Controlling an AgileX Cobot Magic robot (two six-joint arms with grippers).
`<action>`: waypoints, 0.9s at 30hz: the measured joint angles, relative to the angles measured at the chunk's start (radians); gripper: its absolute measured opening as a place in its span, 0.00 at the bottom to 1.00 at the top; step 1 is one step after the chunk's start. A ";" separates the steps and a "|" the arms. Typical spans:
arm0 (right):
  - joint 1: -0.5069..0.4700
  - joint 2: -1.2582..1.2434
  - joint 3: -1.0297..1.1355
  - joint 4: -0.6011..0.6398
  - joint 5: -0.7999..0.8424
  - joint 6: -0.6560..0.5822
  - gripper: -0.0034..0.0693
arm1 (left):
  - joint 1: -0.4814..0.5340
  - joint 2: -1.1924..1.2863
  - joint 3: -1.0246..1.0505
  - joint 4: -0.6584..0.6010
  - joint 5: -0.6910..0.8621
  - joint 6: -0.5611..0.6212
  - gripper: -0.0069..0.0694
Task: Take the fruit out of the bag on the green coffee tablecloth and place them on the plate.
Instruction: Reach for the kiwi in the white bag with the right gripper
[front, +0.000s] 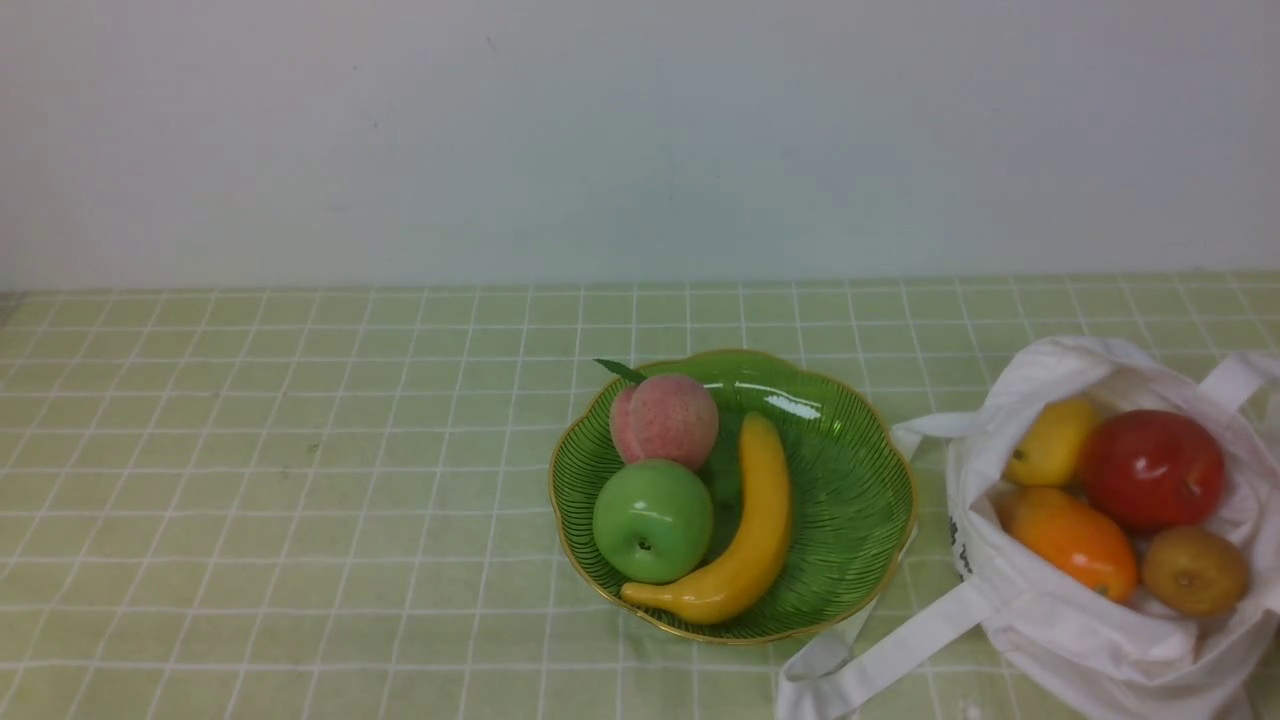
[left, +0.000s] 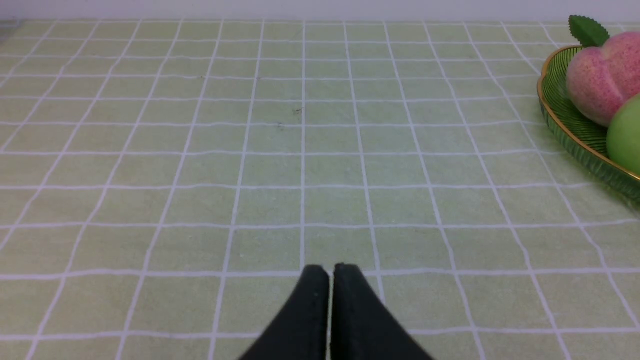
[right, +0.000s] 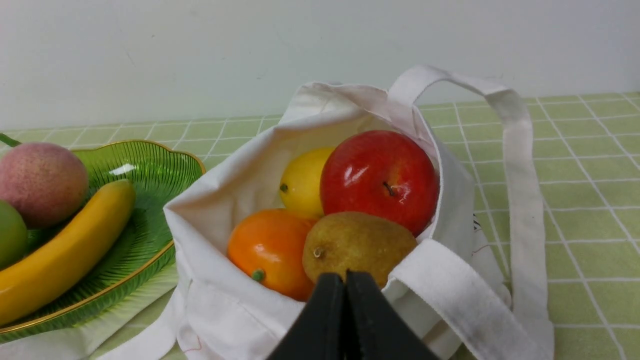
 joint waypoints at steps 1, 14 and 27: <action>0.000 0.000 0.000 0.000 0.000 -0.001 0.03 | 0.000 0.000 0.000 0.000 0.000 0.000 0.08; 0.000 0.000 0.002 0.588 -0.015 0.157 0.03 | 0.000 0.000 0.000 0.000 0.000 0.000 0.08; 0.000 0.000 -0.016 0.927 -0.067 0.008 0.03 | 0.000 0.000 0.000 0.000 0.000 0.000 0.08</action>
